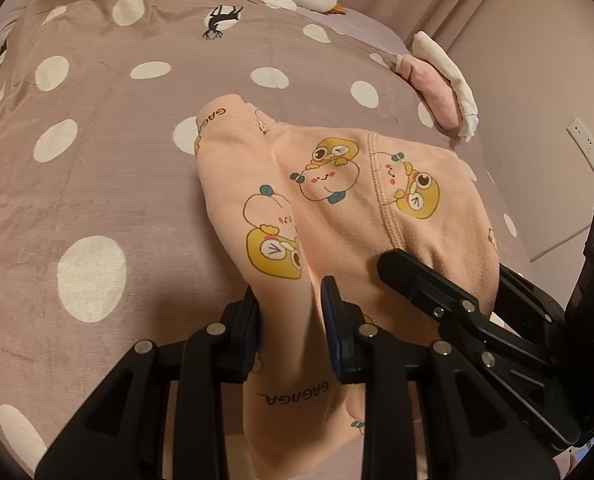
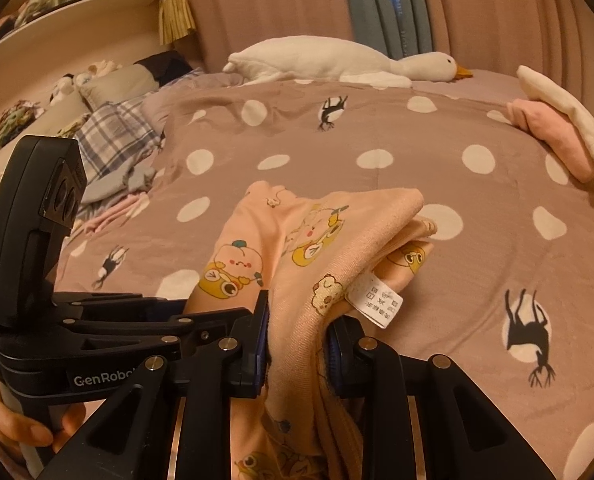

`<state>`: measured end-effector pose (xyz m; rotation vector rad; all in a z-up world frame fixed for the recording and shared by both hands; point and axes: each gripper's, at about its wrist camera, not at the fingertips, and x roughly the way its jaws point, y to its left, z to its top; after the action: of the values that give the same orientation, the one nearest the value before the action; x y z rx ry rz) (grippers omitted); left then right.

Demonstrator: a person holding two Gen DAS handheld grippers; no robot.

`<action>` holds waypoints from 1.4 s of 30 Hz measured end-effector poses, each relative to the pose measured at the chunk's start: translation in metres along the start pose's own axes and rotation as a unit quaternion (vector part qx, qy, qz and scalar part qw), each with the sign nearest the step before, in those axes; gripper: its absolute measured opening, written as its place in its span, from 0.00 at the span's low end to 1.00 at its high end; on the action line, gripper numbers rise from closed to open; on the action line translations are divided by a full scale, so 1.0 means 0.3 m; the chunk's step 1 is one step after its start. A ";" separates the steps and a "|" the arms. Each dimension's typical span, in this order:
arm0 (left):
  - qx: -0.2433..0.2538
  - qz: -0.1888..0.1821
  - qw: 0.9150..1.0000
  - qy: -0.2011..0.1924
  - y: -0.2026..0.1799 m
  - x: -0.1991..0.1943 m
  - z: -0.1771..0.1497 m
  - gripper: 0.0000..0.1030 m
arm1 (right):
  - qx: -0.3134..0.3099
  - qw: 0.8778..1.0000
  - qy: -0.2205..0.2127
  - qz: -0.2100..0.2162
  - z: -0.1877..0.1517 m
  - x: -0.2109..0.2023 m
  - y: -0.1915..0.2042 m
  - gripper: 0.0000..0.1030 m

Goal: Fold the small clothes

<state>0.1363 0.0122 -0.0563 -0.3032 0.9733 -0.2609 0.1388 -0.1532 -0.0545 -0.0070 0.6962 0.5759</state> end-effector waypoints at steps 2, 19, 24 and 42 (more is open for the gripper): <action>-0.003 0.002 1.000 0.000 0.014 -0.004 0.000 0.26 | 0.000 1.000 0.001 0.003 0.004 0.007 0.008 0.25; -0.007 0.021 0.999 0.036 0.056 0.092 0.004 0.26 | 0.022 0.999 0.045 0.012 -0.007 0.104 -0.014 0.25; -0.006 0.028 0.999 0.042 0.064 0.115 0.005 0.26 | 0.032 0.998 0.055 0.008 -0.014 0.128 -0.034 0.25; -0.003 0.041 0.998 0.054 0.100 0.154 -0.006 0.36 | 0.104 0.991 0.089 -0.002 -0.050 0.177 -0.168 0.28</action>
<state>0.1619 0.0236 -0.1037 -0.2558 1.0907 -0.2014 0.1880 -0.1721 -0.1076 0.1360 0.9280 0.5001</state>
